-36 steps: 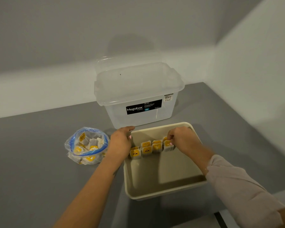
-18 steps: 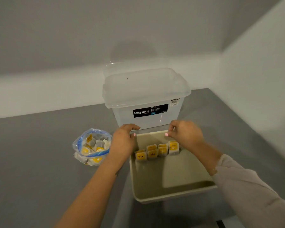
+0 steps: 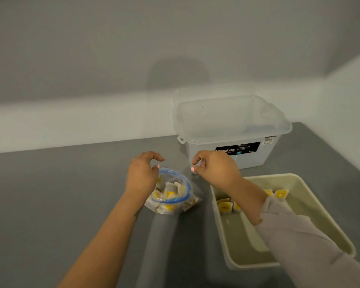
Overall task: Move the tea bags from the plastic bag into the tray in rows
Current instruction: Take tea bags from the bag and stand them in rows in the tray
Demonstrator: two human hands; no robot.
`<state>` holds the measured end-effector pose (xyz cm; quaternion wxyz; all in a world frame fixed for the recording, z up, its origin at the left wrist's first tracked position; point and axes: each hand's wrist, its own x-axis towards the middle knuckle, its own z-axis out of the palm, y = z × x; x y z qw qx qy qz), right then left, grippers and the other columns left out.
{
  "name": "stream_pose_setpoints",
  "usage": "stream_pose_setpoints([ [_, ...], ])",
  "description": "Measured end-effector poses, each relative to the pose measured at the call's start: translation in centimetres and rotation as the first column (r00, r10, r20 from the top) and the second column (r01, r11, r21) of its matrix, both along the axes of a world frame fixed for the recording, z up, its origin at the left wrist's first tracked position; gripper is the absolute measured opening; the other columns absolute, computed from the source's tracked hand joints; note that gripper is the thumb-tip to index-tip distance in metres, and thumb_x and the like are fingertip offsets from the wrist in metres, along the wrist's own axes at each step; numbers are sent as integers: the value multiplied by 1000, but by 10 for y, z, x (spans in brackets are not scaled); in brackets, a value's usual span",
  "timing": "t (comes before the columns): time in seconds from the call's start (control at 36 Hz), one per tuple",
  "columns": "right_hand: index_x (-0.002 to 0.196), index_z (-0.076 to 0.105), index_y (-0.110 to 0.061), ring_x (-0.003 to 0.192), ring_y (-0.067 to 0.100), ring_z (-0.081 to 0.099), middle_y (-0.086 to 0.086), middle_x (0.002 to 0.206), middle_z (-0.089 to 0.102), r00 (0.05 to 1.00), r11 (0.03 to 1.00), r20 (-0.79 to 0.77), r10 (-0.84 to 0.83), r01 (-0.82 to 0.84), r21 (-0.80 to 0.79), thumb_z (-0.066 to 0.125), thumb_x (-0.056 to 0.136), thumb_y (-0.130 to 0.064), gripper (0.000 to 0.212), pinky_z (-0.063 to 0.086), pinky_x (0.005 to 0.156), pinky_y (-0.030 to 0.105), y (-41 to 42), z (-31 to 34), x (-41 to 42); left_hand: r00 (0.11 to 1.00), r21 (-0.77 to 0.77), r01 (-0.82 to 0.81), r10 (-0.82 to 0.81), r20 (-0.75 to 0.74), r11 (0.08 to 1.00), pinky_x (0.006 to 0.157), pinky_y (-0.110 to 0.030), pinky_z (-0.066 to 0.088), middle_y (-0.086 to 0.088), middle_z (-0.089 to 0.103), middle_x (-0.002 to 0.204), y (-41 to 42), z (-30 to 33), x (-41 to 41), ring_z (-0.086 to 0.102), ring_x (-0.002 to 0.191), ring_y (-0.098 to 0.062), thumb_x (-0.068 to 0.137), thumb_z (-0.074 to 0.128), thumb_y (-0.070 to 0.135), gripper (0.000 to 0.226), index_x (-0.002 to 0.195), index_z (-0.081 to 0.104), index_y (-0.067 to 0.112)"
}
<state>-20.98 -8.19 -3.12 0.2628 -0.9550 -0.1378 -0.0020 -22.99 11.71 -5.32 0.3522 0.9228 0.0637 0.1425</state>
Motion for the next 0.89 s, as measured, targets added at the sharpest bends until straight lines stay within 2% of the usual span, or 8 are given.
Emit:
stream_pose_setpoints([
  [0.06,97,67,-30,80,13,58,-12,77,56,1000,1000,-7,17,-17,-24,62,88,-35,12,48,73,27,18,-1,1,999,13,-4,5,-36,1000,86,-21,37,-1,63,118,13,-3,3,55,114,-20,87,60,5,20,99,64,19],
  [0.17,104,67,-30,80,13,56,-6,85,60,997,995,-46,60,-64,-80,58,91,-32,16,40,67,23,50,-8,2,991,4,30,-29,-129,1000,81,-21,40,-1,62,118,34,-11,10,57,107,-17,86,64,11,26,111,60,16],
  [0.28,117,63,-33,99,20,60,1,113,64,991,977,-92,94,-110,-185,55,94,-32,24,43,77,26,76,-20,5,970,2,90,-87,-229,996,78,-25,45,0,63,113,45,-19,15,57,91,-14,82,68,16,36,115,56,16],
  [0.36,124,59,-33,107,23,57,2,123,58,989,960,-91,113,-132,-246,56,94,-26,31,43,84,28,89,-32,7,955,23,140,-129,-266,990,80,-26,49,1,63,112,48,-26,17,61,92,-15,80,69,17,39,117,56,18],
  [0.53,126,56,-29,99,22,56,4,117,54,992,948,-33,118,-123,-292,56,94,-21,33,38,77,24,104,-49,13,939,20,193,-178,-295,981,84,-28,51,3,63,111,52,-33,21,62,94,-15,81,69,18,40,118,55,20],
  [0.67,112,62,-25,80,17,44,5,108,54,991,940,-48,125,-134,-315,54,94,-25,20,26,60,17,108,-51,16,931,18,214,-198,-307,977,84,-27,52,5,62,113,58,-36,24,60,94,-12,80,72,19,42,118,54,23],
  [0.81,104,62,-22,79,16,45,3,103,54,992,930,-62,107,-122,-347,56,93,-21,12,33,68,23,103,-36,21,932,15,261,-248,-263,965,82,-19,44,4,61,118,56,-30,29,55,96,-8,78,75,30,46,119,57,21],
  [0.89,90,59,-22,75,19,50,0,86,57,995,944,-53,85,-97,-314,54,90,-14,9,34,65,26,98,-18,26,925,24,310,-295,-240,951,79,-17,40,5,62,117,49,-23,31,55,96,-7,76,76,38,50,120,59,22],
])
